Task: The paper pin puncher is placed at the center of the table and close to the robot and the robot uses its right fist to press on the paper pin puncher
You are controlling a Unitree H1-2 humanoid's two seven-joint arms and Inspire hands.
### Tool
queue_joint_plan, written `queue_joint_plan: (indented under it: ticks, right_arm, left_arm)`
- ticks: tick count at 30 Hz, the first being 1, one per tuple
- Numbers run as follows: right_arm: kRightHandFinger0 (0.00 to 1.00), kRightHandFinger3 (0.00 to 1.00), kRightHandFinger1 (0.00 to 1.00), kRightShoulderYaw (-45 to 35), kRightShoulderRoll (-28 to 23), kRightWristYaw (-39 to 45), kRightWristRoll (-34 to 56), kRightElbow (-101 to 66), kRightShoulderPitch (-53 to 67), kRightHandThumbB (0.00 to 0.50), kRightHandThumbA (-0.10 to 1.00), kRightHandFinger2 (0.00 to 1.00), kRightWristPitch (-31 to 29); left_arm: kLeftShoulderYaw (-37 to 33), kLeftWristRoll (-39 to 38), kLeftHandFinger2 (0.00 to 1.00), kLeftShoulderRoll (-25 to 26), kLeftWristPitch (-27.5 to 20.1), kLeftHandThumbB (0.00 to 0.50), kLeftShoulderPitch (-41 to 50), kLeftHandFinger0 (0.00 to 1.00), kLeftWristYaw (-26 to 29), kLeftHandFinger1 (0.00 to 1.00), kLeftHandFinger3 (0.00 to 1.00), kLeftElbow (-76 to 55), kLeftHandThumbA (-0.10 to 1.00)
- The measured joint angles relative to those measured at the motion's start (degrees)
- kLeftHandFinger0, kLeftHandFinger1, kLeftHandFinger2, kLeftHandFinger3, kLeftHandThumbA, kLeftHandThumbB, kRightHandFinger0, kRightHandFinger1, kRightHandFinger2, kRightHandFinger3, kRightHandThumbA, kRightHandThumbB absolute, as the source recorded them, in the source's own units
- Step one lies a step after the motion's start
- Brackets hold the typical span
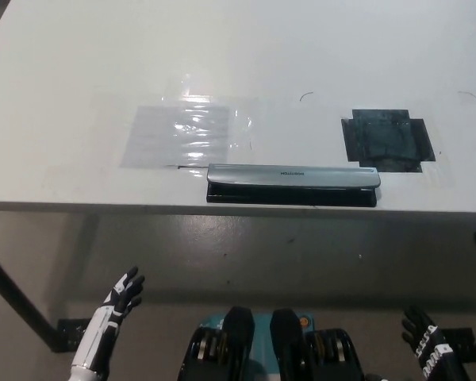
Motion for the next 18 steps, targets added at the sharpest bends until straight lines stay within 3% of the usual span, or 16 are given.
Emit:
queue_joint_plan:
  ticks: [3,5,18]
  right_arm:
    - [1.00,1.00,1.00,0.00,-0.02,0.29,-0.73,0.32,0.37,0.387,1.00,1.00,-0.53]
    - [1.00,1.00,1.00,-0.01,-0.02,0.39,-0.96,0.32,0.59,0.365,1.00,1.00,-0.71]
    - [1.00,1.00,1.00,-0.07,-0.02,1.41,-1.58,0.39,0.73,0.385,1.00,1.00,-0.89]
  left_arm:
    - [-0.14,-0.01,1.00,0.00,-0.14,0.311,0.76,1.00,0.00,1.00,1.00,0.72,1.00]
    - [-0.21,0.01,1.00,0.00,-0.14,0.311,1.10,1.00,0.00,1.00,1.00,0.95,1.00]
    - [-0.23,-0.03,1.00,0.00,-0.62,0.307,1.27,1.00,0.00,1.00,1.00,1.12,1.00]
